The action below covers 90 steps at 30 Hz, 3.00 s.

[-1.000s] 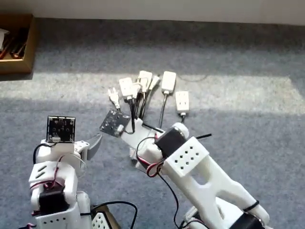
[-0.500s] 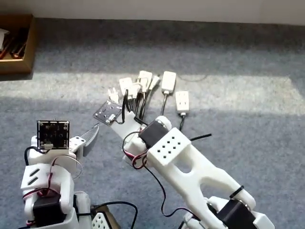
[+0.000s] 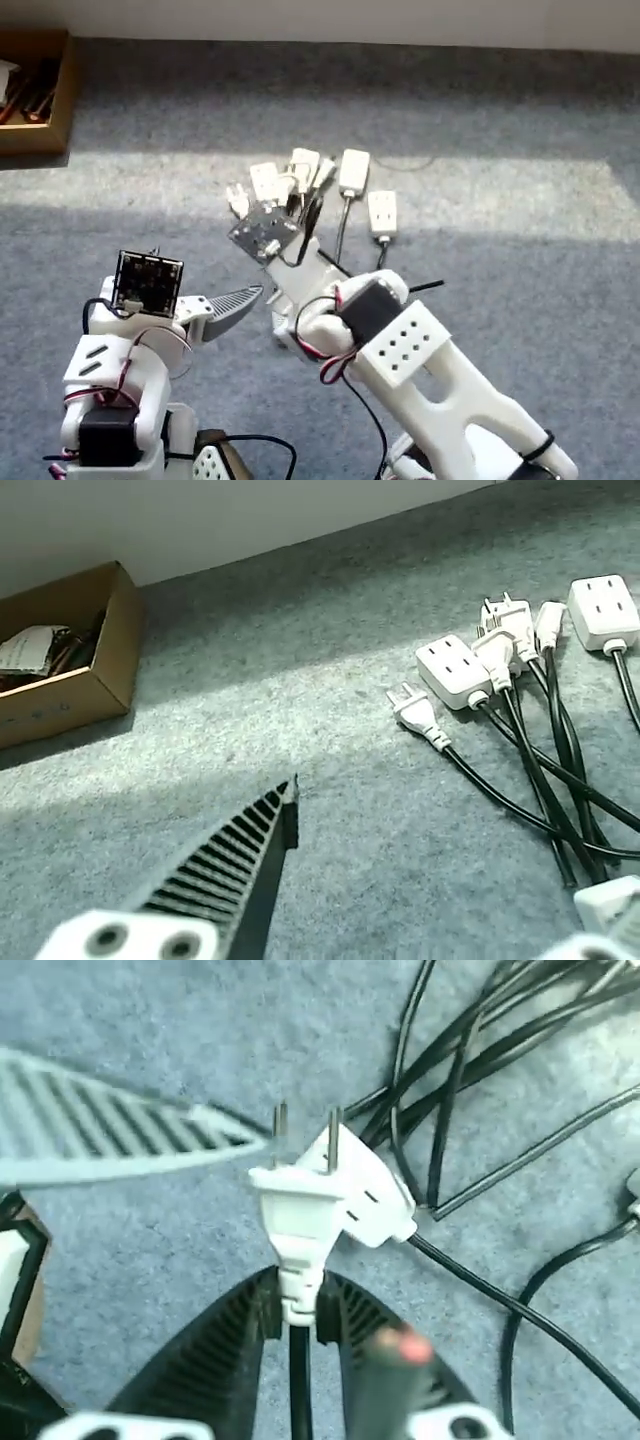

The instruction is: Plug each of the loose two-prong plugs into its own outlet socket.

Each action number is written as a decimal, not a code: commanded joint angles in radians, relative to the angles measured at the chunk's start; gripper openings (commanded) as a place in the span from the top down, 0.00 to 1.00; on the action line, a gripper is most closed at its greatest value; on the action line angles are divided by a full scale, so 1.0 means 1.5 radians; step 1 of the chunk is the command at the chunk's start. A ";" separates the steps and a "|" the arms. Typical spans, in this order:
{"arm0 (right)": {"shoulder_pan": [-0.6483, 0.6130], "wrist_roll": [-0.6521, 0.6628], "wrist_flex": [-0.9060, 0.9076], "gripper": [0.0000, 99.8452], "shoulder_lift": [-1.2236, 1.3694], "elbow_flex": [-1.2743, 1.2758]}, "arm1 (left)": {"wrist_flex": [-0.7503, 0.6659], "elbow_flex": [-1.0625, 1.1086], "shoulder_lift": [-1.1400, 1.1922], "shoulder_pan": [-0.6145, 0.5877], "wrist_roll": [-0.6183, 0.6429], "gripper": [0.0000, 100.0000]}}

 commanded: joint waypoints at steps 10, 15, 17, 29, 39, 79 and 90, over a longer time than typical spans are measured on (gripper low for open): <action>-0.075 0.016 0.031 0.99 -0.039 -0.041 | -0.033 0.090 0.003 0.063 -0.003 0.49; -0.071 0.016 0.054 0.99 -0.040 -0.081 | -0.041 0.125 0.002 0.078 -0.004 0.49; -0.061 0.016 0.055 0.99 -0.034 -0.097 | -0.040 0.128 0.002 0.078 -0.004 0.49; -0.010 0.017 0.090 0.99 -0.030 -0.178 | -0.040 0.128 0.002 0.079 -0.004 0.49; 0.007 0.044 0.124 0.99 0.107 -0.233 | -0.049 0.126 -0.004 0.039 -0.004 0.49; 0.094 0.528 0.318 0.99 0.422 -0.470 | -0.075 0.219 -0.004 -0.135 0.062 0.49; 0.160 0.568 0.262 0.99 0.423 -0.463 | -0.072 0.220 -0.002 -0.108 0.039 0.49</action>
